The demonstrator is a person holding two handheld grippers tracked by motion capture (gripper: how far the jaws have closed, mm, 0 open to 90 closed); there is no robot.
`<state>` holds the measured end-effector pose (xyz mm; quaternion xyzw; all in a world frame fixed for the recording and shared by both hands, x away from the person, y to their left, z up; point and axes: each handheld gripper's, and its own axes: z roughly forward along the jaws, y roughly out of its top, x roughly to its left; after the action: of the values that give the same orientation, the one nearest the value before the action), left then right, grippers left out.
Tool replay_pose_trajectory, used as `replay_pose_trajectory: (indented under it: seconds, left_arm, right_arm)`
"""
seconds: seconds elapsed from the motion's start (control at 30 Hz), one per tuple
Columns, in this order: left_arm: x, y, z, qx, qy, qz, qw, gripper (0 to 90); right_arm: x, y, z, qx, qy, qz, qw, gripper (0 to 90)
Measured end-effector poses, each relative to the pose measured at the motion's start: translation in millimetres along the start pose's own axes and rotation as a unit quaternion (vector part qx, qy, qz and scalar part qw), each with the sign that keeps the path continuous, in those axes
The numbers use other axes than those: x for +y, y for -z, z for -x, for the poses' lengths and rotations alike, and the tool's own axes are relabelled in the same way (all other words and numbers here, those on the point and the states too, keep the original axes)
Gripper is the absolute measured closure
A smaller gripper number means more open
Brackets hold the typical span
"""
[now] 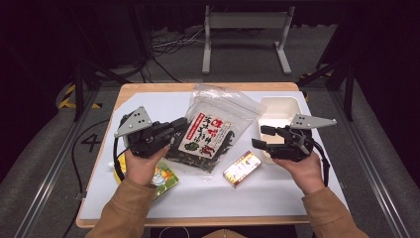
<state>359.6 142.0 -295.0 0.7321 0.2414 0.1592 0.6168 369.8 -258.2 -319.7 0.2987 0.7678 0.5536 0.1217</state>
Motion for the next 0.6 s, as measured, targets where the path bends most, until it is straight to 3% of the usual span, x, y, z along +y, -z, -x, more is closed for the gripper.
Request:
replay_pose_trajectory:
  seconds: [0.27,0.6]
  left_arm:
    - [-0.3,0.7,2.6,-0.007,0.003,0.012,0.9999,88.7]
    - [-2.3,-0.7,5.1,-0.021,0.008,0.018,0.9996,88.7]
  right_arm:
    - [10.0,-13.8,-3.4,0.009,0.007,-0.001,0.9999,35.4]
    - [16.8,-26.2,-5.7,0.028,-0.008,0.01,0.9995,35.5]
